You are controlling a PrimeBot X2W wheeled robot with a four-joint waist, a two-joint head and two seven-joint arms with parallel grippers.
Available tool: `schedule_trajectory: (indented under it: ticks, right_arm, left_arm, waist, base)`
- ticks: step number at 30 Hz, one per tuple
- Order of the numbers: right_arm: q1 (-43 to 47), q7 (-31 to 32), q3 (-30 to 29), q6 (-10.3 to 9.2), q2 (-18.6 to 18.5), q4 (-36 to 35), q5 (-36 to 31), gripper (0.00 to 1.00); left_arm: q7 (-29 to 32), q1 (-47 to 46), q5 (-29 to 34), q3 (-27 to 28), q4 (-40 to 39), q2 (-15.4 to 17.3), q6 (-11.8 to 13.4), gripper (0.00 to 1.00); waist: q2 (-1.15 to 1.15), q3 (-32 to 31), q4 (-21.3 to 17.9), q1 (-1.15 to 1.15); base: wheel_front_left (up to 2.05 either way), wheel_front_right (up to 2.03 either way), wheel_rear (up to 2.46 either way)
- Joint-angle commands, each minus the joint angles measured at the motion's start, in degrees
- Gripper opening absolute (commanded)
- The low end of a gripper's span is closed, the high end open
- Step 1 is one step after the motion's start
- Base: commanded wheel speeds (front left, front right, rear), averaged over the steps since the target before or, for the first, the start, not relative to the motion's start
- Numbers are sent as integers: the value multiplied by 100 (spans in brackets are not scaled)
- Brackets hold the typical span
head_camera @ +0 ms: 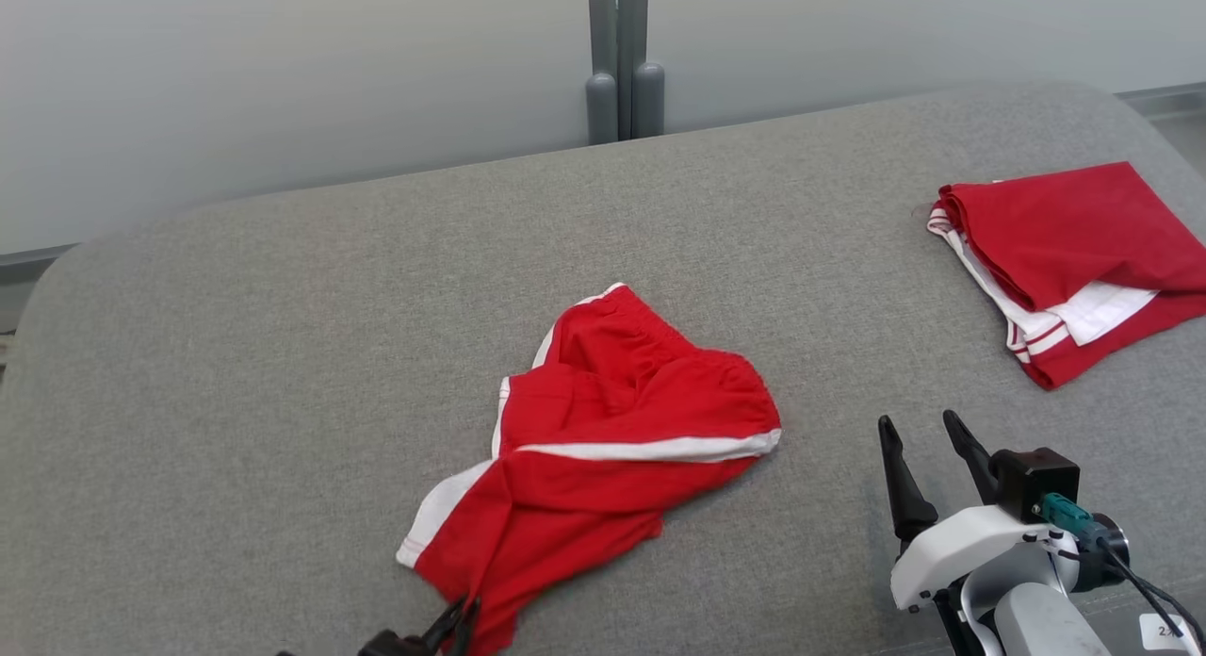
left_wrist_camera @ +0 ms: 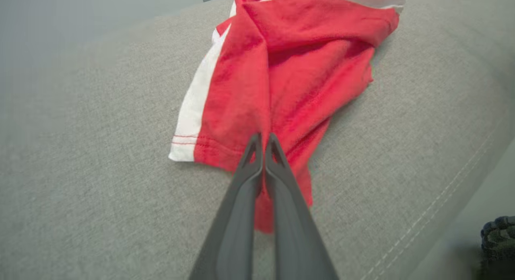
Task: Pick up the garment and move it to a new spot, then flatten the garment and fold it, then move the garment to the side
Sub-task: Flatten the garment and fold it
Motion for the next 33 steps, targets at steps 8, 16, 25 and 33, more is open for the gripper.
schedule_trajectory:
  ticks: [8, 16, 25, 33]
  right_arm:
    - [-94, -13, 32, -9, -67, 36, 13, 100]
    - [-67, -13, 28, -9, -58, 28, 49, 100]
    - [-188, -13, 141, -9, -97, 16, 39, 100]
    - [-224, -13, 119, -9, -138, -16, 2, 100]
  left_arm:
    - [-17, -50, -144, 174, 341, -132, -5, 100]
    - [-16, -165, -101, 351, -537, -329, -6, 100]
    - [-17, -499, 39, 317, 70, -515, -5, 100]
    - [-17, -671, 174, 525, 542, -664, 91, 100]
  waist:
    - [0, -102, 24, 0]
    - [0, -152, 66, 0]
    - [0, -41, -138, 0]
    - [0, 88, -387, 0]
  base:
    - [0, 0, 0]
    - [0, 0, 0]
    - [0, 0, 0]
    - [0, 0, 0]
